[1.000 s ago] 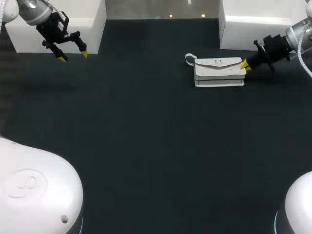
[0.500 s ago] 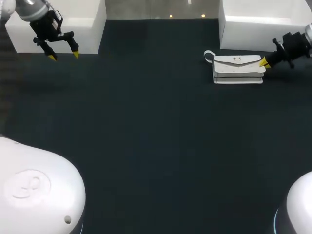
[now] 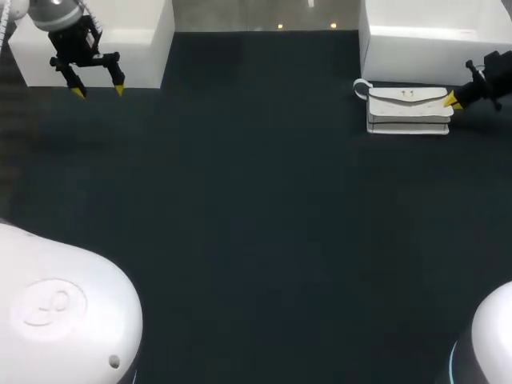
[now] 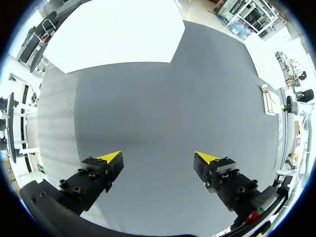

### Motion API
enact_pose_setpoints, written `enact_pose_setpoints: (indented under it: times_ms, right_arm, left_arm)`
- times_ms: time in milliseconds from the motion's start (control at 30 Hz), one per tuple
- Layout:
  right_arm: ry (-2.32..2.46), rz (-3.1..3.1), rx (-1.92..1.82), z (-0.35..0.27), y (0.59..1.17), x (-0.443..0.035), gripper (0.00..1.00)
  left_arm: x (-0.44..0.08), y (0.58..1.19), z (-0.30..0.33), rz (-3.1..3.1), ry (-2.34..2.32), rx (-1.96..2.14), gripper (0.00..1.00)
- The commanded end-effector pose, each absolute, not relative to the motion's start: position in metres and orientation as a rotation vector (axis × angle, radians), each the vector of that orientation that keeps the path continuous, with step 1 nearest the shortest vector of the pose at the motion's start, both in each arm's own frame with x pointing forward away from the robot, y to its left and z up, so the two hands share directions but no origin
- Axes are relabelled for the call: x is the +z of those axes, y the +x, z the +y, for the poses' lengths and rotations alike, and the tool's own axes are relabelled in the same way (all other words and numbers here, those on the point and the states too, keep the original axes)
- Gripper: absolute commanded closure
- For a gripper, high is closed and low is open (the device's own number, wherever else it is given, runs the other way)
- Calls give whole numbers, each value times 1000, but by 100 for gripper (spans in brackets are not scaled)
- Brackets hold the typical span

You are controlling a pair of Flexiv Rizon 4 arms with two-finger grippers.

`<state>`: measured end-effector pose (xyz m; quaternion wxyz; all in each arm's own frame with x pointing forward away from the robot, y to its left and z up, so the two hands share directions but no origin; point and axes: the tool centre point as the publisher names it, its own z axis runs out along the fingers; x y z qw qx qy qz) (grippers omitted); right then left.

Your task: Pick up the bag, open it, inspect its contents, close it, and place it on the opposite side

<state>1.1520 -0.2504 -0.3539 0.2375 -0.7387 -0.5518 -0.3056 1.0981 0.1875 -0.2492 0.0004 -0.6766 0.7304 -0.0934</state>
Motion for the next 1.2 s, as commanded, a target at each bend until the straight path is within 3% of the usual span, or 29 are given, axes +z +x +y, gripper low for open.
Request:
enact_pose_setpoints:
  times_ms: [33,1200]
  right_arm:
    - [-1975,-1510,-773,-262,1160,-354,100]
    - [-2009,-1531,-758,-311,1183,-363,100]
  left_arm:
    - [-251,1100,187,2298,-2137,-280,0]
    - [-250,1103,173,2347,-2076,-211,0]
